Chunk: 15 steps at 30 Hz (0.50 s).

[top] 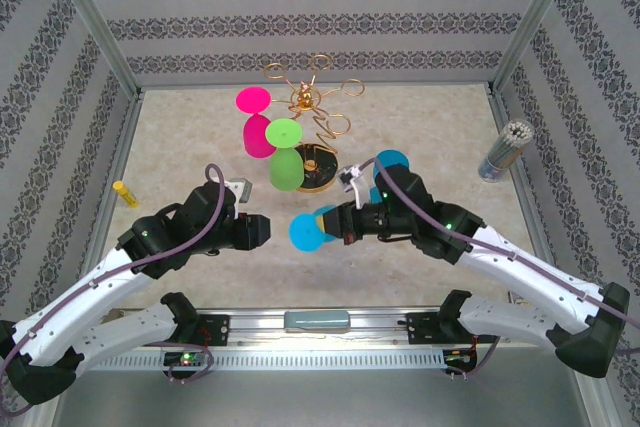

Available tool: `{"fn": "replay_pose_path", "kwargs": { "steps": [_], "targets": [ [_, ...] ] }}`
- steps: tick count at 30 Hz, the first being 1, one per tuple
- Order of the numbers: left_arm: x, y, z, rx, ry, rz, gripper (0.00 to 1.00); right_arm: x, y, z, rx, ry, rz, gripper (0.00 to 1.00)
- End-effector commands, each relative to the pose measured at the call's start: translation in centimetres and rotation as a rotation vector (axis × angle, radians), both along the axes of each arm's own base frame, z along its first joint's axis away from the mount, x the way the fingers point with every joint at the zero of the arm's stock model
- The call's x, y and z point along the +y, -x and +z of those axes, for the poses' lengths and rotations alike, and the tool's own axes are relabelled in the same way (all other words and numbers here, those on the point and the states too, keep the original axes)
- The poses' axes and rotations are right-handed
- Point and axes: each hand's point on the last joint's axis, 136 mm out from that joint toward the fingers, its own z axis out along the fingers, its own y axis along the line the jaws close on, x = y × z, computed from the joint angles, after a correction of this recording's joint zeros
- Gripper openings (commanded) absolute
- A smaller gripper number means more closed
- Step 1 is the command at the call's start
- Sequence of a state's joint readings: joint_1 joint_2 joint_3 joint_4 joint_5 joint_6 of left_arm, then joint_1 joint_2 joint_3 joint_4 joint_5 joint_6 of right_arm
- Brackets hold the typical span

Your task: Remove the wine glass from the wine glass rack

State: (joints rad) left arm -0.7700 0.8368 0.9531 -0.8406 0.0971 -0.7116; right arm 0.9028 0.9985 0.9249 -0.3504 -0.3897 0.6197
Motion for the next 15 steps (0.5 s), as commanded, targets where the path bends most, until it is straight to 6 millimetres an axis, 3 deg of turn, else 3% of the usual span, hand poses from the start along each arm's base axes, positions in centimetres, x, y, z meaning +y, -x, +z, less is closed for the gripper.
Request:
{"fn": "replay_pose_path", "kwargs": {
  "steps": [1,8,15],
  "targets": [
    [0.8,1.1,-1.8,0.098,-0.025,0.021,0.48,-0.2,-0.3,-0.9,-0.168,0.074,-0.019,0.00],
    [0.5,1.8,-3.4,0.177,-0.027,0.024,0.53,0.8,0.7,-4.8,-0.406,0.281,0.010,0.00],
    [0.0,2.7,-4.5,0.253,-0.011,0.022,0.54,1.4,1.1,-6.9,-0.630,0.416,-0.003,0.00]
  ]
}}
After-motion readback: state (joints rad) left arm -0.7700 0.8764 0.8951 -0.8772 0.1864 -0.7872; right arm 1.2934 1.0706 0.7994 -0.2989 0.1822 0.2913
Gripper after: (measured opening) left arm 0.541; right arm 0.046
